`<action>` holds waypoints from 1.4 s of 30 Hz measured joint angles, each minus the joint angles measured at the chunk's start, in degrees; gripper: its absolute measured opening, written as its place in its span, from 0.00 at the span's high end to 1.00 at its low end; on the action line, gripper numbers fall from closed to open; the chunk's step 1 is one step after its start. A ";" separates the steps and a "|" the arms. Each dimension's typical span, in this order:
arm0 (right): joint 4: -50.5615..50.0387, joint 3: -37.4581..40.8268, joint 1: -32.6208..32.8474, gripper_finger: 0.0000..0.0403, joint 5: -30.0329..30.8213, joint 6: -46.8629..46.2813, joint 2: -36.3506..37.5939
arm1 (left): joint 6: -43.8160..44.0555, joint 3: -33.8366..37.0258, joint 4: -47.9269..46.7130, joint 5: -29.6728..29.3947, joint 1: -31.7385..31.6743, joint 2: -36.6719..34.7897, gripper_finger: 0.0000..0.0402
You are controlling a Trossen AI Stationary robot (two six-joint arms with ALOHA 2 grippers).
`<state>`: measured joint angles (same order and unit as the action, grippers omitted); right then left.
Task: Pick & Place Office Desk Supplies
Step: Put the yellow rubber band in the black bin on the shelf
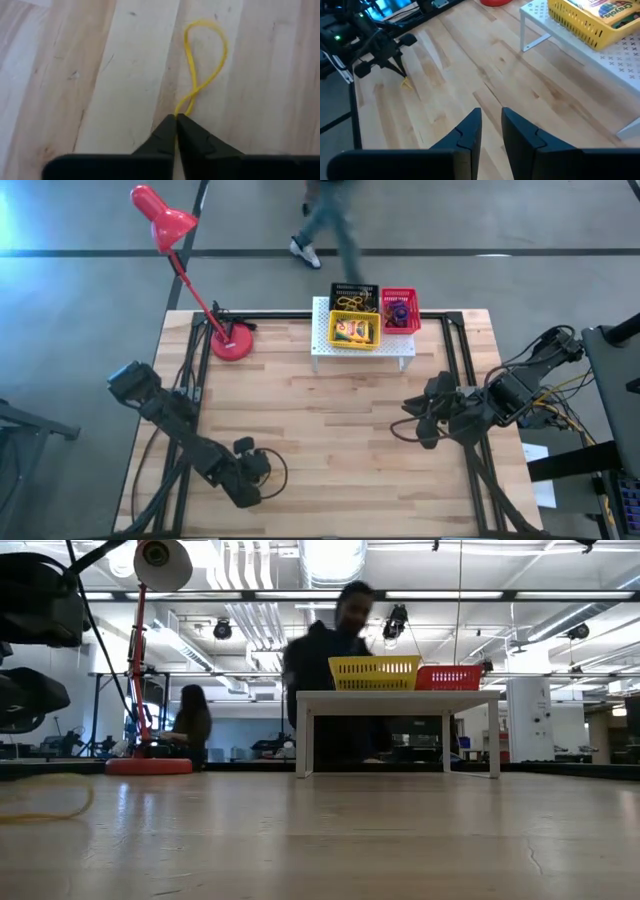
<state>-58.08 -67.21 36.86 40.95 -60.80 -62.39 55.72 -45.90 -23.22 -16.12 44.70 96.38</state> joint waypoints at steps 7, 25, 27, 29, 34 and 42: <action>0.00 -0.06 0.02 0.82 0.04 1.19 0.13 | 7.07 -0.73 -0.97 4.16 -0.48 -3.01 0.99; 12.32 1.33 4.31 0.86 13.55 4.70 0.11 | -20.50 -25.29 -4.75 3.02 -33.56 -14.14 1.00; 12.46 0.81 5.08 0.87 14.43 4.68 0.50 | -24.34 -28.84 -4.58 4.49 -39.70 -12.59 1.00; 12.17 0.33 5.76 0.87 16.19 4.38 1.29 | -29.55 -32.52 -2.78 6.83 -45.53 -11.11 1.00; 11.94 0.08 6.20 0.87 20.59 4.29 3.74 | -41.79 -41.90 1.04 17.26 -57.07 -4.21 1.00; 11.51 0.14 6.01 0.87 25.96 4.60 7.01 | -52.73 -55.14 1.16 29.33 -68.66 8.54 1.00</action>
<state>-46.57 -67.07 42.87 66.91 -56.21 -55.38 2.99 -101.04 -22.06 13.21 -23.97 104.92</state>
